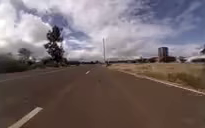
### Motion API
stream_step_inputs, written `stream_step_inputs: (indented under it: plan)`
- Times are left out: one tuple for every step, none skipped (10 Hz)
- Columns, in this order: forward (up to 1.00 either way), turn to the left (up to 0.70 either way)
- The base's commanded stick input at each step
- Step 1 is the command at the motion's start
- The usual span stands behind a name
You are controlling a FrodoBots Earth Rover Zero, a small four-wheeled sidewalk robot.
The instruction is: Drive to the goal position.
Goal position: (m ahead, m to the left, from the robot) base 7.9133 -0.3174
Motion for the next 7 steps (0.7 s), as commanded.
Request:
stream_step_inputs:
  plan:
    - [0.7, 0.0]
    - [0.7, 0.0]
    - [0.7, 0.0]
    - [0.7, 0.0]
    - [0.7, 0.0]
    - [0.7, 0.0]
    - [0.7, -0.14]
